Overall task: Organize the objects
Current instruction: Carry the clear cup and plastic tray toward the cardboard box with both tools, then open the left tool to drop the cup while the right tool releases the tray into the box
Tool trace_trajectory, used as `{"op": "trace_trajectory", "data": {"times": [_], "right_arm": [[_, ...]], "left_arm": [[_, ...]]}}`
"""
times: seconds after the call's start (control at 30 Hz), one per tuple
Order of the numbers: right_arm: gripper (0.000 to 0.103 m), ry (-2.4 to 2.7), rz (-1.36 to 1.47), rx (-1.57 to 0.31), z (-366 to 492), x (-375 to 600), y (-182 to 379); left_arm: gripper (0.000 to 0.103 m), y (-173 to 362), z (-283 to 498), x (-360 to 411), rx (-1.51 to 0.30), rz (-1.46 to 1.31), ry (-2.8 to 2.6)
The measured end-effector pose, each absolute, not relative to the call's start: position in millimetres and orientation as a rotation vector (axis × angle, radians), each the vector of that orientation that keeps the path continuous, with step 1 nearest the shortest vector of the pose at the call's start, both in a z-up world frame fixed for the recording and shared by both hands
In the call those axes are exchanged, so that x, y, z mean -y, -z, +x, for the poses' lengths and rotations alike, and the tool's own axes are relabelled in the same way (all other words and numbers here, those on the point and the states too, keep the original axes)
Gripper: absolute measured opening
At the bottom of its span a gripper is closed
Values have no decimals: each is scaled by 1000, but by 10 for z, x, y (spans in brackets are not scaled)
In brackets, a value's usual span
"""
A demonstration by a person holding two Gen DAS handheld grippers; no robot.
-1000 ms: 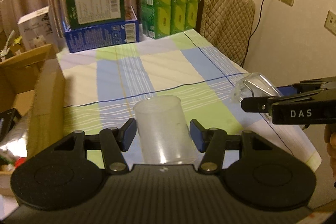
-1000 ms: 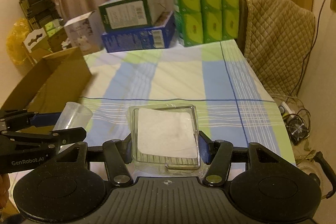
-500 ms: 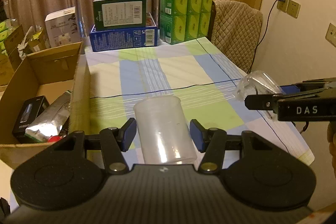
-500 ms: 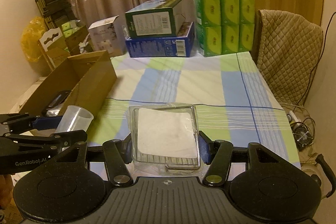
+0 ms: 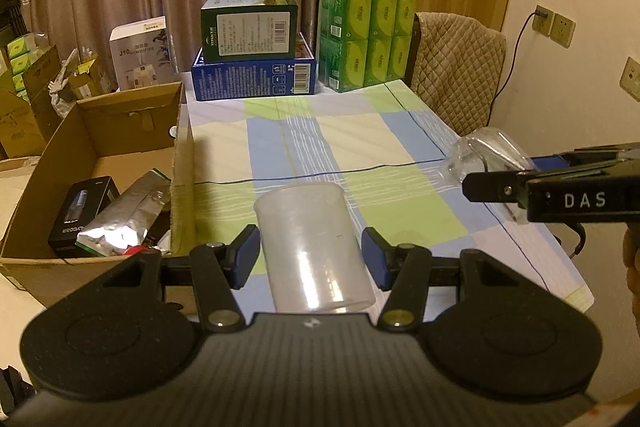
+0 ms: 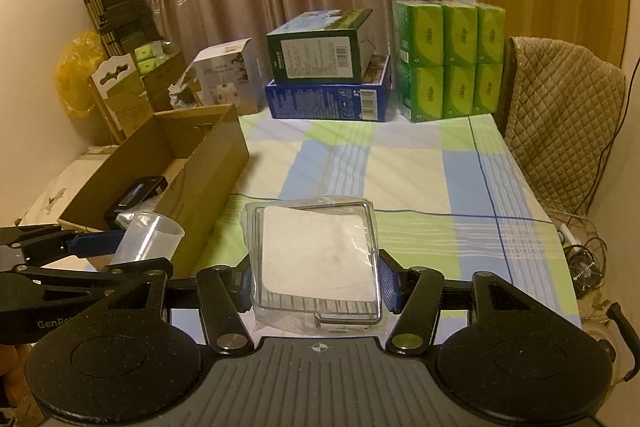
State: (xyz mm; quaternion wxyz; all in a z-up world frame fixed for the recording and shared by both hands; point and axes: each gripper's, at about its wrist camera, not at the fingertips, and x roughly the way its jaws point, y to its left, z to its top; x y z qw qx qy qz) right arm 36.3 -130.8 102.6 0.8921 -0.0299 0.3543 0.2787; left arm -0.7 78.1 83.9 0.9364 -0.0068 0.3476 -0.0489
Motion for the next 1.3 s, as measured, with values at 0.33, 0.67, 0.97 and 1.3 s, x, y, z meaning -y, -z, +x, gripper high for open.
{"op": "trace_trajectory", "data": {"times": [0.33, 0.67, 0.97, 1.3], "right_arm": [[55, -619, -78, -737, 292, 1083, -1058], [55, -668, -95, -735, 194, 773, -1059], [55, -737, -108, -730, 149, 364, -1108], [55, -851, -98, -733, 273, -409, -1098]], "left_arm": [[51, -914, -96, -928, -705, -11, 92], [51, -1007, -214, -1174, -699, -4, 70], [51, -1171, -309, -1593, -693, -2, 37], [51, -1263, -88, -2468, -719, 13, -55]]}}
